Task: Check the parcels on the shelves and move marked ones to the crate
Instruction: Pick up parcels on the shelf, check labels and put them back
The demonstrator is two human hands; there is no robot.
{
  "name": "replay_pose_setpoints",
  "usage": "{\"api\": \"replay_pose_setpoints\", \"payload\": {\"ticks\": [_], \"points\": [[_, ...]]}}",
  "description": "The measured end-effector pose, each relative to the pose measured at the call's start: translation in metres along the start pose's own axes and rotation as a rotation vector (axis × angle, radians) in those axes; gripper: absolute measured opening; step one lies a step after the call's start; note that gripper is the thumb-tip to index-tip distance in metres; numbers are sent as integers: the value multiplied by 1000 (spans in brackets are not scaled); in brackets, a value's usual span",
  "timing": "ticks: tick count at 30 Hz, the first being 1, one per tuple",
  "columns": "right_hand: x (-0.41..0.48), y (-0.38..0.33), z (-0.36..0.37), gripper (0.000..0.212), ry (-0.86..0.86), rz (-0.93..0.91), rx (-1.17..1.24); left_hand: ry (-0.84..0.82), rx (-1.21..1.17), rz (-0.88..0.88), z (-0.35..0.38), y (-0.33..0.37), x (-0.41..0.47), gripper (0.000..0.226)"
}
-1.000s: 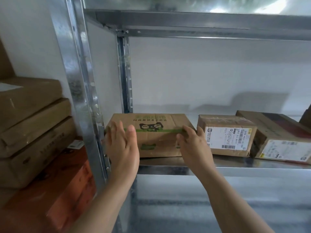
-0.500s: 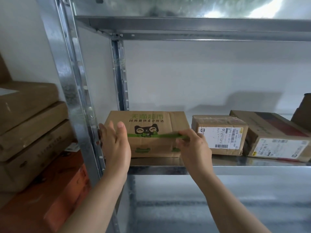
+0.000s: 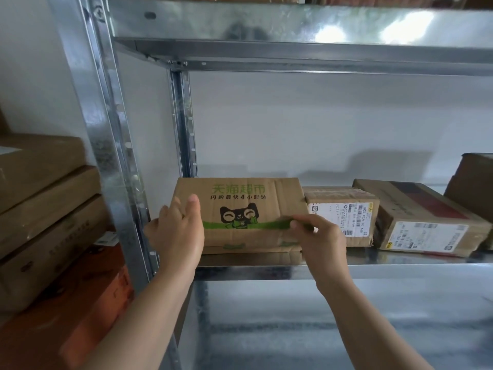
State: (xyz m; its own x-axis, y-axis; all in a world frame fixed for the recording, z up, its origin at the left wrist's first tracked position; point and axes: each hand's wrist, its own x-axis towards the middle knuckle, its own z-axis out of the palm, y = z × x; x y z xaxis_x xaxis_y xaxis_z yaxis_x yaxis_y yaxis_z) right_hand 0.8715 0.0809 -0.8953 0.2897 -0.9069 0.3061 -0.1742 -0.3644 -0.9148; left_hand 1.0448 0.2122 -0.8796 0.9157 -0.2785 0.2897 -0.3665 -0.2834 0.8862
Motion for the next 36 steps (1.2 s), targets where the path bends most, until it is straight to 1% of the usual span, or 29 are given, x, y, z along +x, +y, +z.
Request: {"api": "replay_pose_setpoints", "payload": {"ticks": [2,3,6,9,12,15,18,21,24,27,30,36], "points": [[-1,-1,-3,35,13,9,39,38,-37,7,-6,-2,-3,93],[-2,-2,-3,36,21,16,59,44,-33,3,-9,-2,-5,90],[-4,-4,-6,30,54,32,133,57,-57,-16,-23,5,-10,76],[-5,-7,-9,27,82,38,186,92,-89,-14,-32,3,-11,51],[-10,-10,-10,29,75,38,228,96,-224,-1,-42,3,-12,41],[-16,-12,-12,33,66,40,272,103,-406,-15,-53,11,-16,25],[-22,-17,-17,37,43,39,315,104,-578,-13,-64,19,-23,25],[-26,-22,-23,32,35,29,340,102,-702,-51,-72,19,-24,20],[-28,-26,-31,21,40,48,380,27,-752,-57,-77,21,-26,22],[-29,-29,-36,18,61,50,420,-57,-787,-38,-79,19,-28,25],[-30,-38,-42,24,86,13,464,-105,-810,-8,-81,19,-30,29],[-29,-51,-52,38,77,-73,602,-202,-849,67,-87,18,-31,32]]}}
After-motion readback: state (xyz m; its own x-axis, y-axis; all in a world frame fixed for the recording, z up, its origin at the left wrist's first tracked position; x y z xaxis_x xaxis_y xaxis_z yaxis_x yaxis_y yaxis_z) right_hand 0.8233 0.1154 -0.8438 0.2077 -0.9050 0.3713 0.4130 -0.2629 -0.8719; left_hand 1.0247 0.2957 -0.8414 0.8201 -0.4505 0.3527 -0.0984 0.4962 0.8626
